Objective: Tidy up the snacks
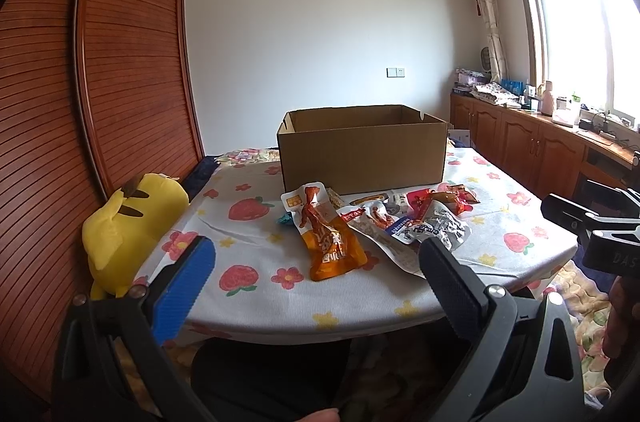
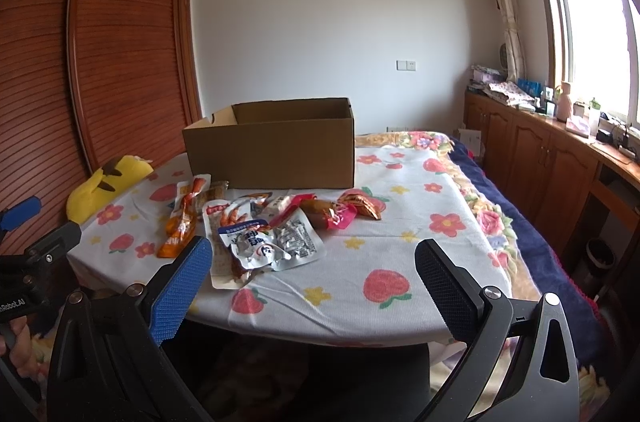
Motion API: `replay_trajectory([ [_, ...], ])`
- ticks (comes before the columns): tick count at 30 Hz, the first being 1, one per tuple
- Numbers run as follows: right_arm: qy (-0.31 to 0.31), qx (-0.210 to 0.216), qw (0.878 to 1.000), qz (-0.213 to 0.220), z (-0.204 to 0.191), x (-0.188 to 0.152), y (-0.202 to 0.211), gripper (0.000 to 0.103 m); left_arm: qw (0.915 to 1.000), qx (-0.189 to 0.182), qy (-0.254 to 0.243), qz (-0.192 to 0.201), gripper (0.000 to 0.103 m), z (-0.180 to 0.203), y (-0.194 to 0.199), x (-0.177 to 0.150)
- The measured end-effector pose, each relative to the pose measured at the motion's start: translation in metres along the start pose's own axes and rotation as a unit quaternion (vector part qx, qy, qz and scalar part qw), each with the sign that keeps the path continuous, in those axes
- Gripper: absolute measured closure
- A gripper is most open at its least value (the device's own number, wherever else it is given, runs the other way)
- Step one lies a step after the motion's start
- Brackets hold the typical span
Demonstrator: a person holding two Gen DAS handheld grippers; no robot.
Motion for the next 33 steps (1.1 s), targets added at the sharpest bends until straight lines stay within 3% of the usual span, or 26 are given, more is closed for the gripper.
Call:
replay_trajectory([
  [33,0.001,0.000,1.000,0.001,0.0004,0.0017,0.0017,0.000,1.0000,-0.003,0.003,0.000,0.000,-0.0026,0.0002,0.0027],
])
Point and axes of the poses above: each gripper's, at about its wrist camera, not at the fingertips, and y roughly against the way its jaws point, z to its right, x to its top, the point moved 7 cm from there along -y, roughly the way its jaws point, and after that the axes turned 5 degrees about -x, right-handed, at the moved point
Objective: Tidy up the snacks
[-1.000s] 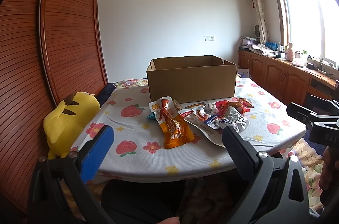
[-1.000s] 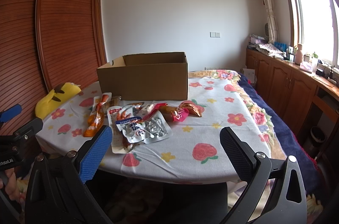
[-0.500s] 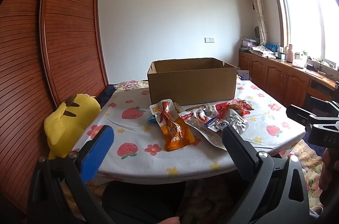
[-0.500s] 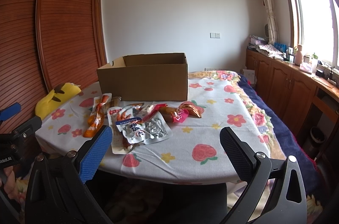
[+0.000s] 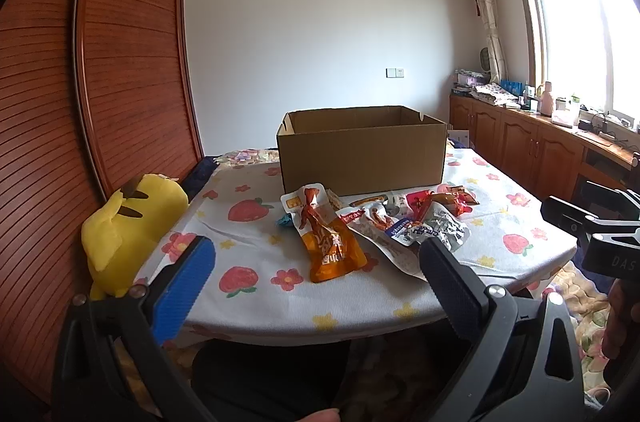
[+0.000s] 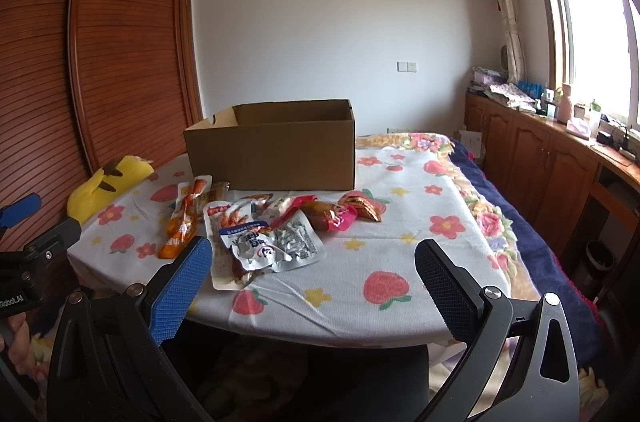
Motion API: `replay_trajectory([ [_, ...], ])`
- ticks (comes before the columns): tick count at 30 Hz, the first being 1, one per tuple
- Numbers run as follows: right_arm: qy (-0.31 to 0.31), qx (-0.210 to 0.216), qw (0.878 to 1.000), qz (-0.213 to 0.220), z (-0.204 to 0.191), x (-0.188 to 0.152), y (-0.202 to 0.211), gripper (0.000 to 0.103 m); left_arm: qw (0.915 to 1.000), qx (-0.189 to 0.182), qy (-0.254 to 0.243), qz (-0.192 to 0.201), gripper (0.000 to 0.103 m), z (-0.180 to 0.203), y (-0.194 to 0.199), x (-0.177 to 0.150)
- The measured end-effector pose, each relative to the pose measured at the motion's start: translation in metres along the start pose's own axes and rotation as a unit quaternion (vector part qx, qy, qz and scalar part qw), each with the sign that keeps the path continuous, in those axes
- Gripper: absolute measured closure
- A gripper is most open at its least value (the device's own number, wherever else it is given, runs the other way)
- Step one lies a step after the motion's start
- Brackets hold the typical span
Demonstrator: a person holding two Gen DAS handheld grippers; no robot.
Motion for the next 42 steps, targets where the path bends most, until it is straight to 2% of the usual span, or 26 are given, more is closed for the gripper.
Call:
replay_trajectory([
  [5,0.001,0.001,1.000,-0.006,-0.002,-0.003,-0.005,0.000,0.9999,-0.001,-0.001,-0.013,0.000,-0.002,-0.011,-0.007],
  [13,0.008,0.018,0.999,-0.037,-0.005,-0.012,-0.036,0.000,0.9991,-0.001,0.008,-0.042,0.000,-0.013,-0.045,-0.020],
  [22,0.015,0.064,0.995,-0.078,-0.012,-0.013,-0.080,0.001,0.9969,-0.016,0.021,-0.074,0.000,-0.021,-0.086,-0.021],
  [32,0.033,0.131,0.983,-0.125,-0.029,-0.012,-0.127,0.006,0.9928,-0.030,0.033,-0.111,0.001,-0.032,-0.131,-0.022],
  [39,0.067,0.188,0.968,-0.151,-0.057,-0.014,-0.142,0.020,0.9905,-0.034,0.037,-0.128,0.001,-0.036,-0.154,-0.022],
  [42,0.089,0.211,0.961,-0.157,-0.073,-0.017,-0.146,0.022,0.9899,-0.036,0.037,-0.132,0.001,-0.038,-0.159,-0.022],
])
Point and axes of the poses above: each gripper's, at about its wrist camera, not at the fingertips, and y roughly against the way its jaws point, z to its right, x to its top, the point moved 7 cm from there along -y, roughly the way its jaws point, and after that the axes turned 5 degrees about -x, right-handed, at the moved point
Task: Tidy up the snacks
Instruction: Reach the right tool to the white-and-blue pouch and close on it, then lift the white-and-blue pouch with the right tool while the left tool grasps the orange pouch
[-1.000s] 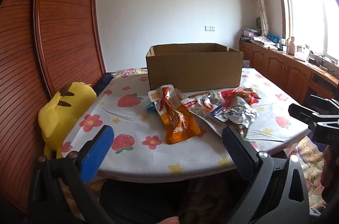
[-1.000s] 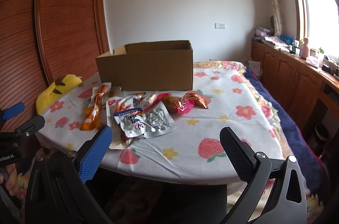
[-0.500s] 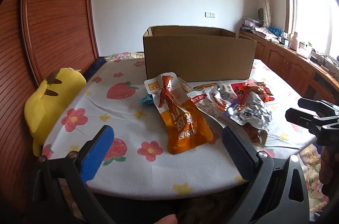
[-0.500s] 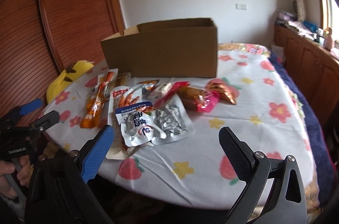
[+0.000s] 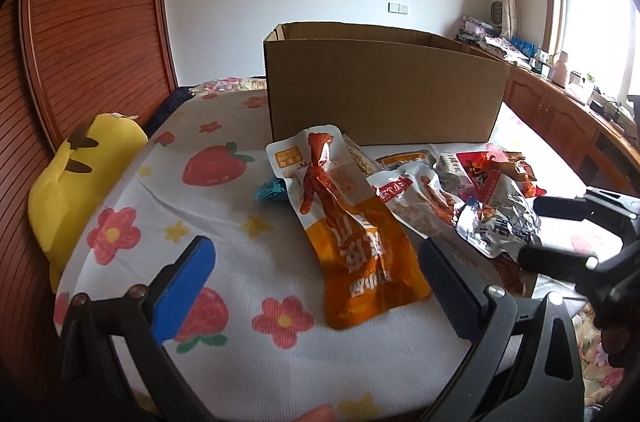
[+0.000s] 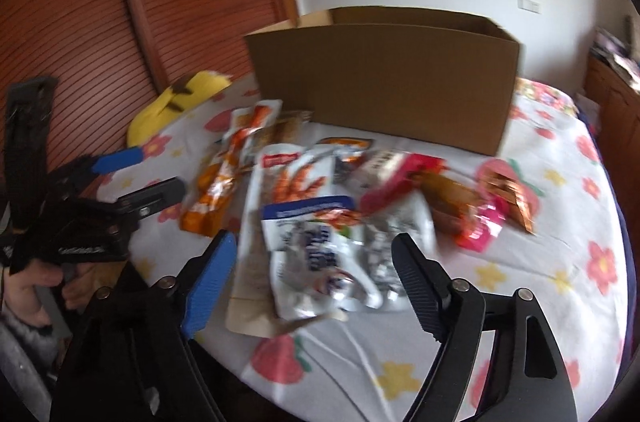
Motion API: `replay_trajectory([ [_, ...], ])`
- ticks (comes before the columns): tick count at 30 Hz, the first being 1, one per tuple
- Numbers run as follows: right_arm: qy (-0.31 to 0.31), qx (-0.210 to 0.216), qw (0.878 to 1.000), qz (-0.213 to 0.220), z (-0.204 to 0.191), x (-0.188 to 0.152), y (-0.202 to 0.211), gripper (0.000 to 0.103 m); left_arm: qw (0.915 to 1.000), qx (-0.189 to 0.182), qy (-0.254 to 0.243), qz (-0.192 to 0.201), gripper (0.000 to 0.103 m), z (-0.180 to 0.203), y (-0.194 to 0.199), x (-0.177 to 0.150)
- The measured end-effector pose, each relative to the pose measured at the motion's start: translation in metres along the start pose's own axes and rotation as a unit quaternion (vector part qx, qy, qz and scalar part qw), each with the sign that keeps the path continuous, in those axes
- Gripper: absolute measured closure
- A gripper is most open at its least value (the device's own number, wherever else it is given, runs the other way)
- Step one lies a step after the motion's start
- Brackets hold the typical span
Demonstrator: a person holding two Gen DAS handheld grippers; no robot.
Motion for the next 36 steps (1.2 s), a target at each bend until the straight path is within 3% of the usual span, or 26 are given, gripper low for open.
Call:
replay_trajectory([
  [4,0.027,0.007,0.999,-0.023,-0.009,-0.002,-0.014,0.027,1.0000,-0.004,0.003,-0.004,0.001,-0.004,-0.005,0.003],
  [11,0.034,-0.004,0.998,-0.052,-0.001,-0.011,-0.033,0.046,0.9995,-0.021,0.017,-0.017,0.001,-0.009,-0.014,0.005],
  [21,0.056,-0.023,0.997,-0.043,-0.004,-0.014,-0.037,0.045,0.9978,-0.049,0.030,-0.033,0.001,-0.001,-0.031,0.010],
  [23,0.055,-0.024,0.997,-0.039,-0.004,-0.014,-0.036,0.056,0.9973,-0.052,0.035,-0.039,0.002,0.001,-0.037,0.013],
  [36,0.020,-0.001,1.000,-0.014,0.005,-0.006,-0.022,0.070,0.9928,-0.079,0.055,-0.071,0.007,0.007,-0.063,0.019],
])
Point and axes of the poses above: each gripper's, at about its wrist camera, not at the fingertips, and y roughly against the way its jaws point, z to its right, x to its top, the point moved 7 cm from there along -y, roughly the way its jaws point, and after that the axes turned 5 degrees about -x, right-handed, at the moved point
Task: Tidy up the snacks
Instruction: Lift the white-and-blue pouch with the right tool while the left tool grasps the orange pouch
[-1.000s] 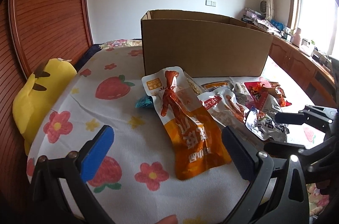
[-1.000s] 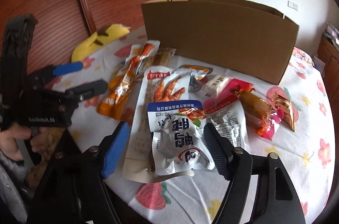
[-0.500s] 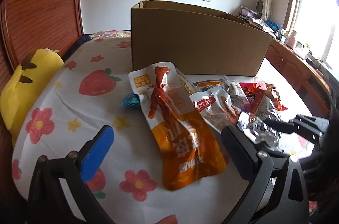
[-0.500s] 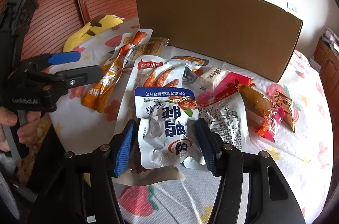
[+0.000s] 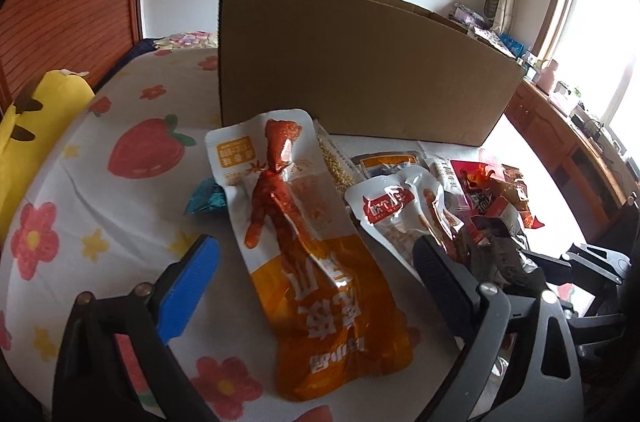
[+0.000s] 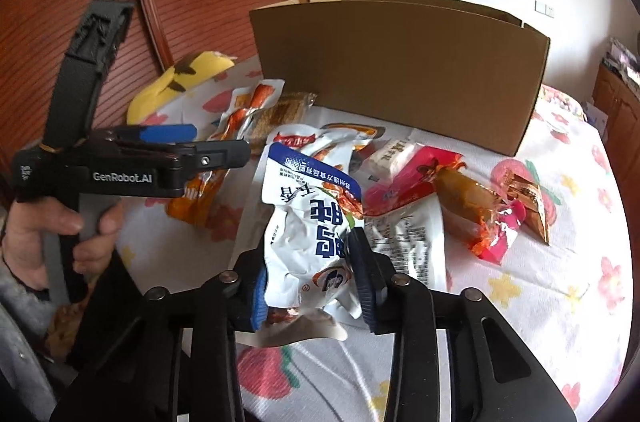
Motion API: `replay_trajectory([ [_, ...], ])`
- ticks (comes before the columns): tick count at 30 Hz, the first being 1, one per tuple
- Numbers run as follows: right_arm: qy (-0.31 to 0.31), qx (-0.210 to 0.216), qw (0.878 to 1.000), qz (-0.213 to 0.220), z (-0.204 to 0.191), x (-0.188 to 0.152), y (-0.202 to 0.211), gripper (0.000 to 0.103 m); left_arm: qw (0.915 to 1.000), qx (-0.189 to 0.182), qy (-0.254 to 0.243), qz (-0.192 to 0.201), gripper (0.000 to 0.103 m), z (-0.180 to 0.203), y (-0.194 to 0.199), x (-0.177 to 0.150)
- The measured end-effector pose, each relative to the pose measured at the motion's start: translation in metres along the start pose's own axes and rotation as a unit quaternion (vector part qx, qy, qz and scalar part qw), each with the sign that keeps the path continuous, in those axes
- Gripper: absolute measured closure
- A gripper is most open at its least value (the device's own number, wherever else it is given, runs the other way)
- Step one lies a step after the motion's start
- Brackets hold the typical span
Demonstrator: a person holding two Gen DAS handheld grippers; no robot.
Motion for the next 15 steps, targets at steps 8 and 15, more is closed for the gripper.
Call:
replay_trajectory([
  [8,-0.018,0.004,1.000,0.017,0.010,0.003,0.012,0.078,0.9991,0.020,0.034,-0.016,0.011,-0.015,-0.015,0.003],
  [15,-0.023,0.002,0.999,0.024,0.013,0.002,0.014,0.078,0.9994,0.013,0.019,-0.027,0.026,-0.012,-0.020,0.003],
])
Point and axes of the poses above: each gripper's, at about its wrist camera, not at the fingertips, and y roughly against the way its jaws point, z to its right, x to its top, the point moved 7 cm from there along -y, roughly the way its jaws point, and after that the axes turned 5 degrees about -x, right-handed, at the moved point
